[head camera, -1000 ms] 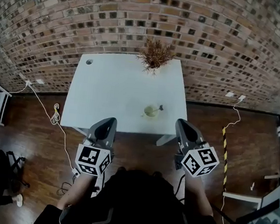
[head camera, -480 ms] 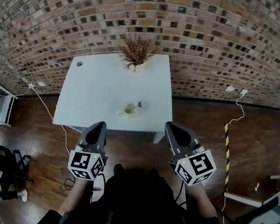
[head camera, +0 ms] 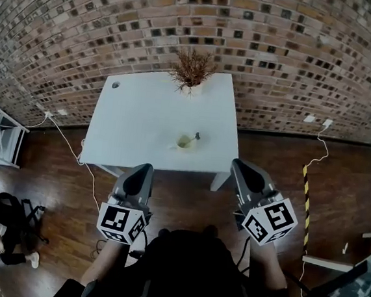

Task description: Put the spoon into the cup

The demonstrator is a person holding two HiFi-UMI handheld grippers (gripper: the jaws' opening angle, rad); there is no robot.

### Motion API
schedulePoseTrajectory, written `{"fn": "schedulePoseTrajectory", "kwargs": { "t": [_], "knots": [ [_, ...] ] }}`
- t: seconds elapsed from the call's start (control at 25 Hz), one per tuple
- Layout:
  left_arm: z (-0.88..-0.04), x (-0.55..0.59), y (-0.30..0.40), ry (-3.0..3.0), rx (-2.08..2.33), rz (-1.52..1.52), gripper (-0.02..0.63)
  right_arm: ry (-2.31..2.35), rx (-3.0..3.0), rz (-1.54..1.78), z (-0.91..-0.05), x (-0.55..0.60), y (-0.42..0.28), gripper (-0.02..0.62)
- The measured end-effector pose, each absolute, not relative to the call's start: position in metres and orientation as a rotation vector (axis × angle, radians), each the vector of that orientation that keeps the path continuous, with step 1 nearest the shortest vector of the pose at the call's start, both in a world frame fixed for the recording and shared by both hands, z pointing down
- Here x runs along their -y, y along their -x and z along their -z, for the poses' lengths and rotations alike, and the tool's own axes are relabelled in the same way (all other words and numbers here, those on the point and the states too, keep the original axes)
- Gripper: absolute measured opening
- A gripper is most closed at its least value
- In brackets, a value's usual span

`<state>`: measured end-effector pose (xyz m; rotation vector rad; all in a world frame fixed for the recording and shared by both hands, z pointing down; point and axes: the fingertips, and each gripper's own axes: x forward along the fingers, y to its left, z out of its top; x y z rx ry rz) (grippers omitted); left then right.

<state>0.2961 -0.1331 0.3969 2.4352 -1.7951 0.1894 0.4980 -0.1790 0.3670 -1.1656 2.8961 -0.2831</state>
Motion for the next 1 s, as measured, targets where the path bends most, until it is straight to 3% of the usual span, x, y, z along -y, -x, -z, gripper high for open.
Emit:
{"fn": "schedulePoseTrajectory", "kwargs": {
  "t": [0.28, 1.0],
  "knots": [
    [-0.396, 0.111, -0.254, -2.382, 1.789, -0.129, -0.006, 1.236, -2.874, 0.288, -0.359, 0.16, -0.477, 0.006],
    [-0.399, 0.094, -0.258, -2.418, 1.754, -0.103, -0.006, 1.25, -2.819, 0.256, -0.348, 0.132, -0.478, 0.006]
  ]
}}
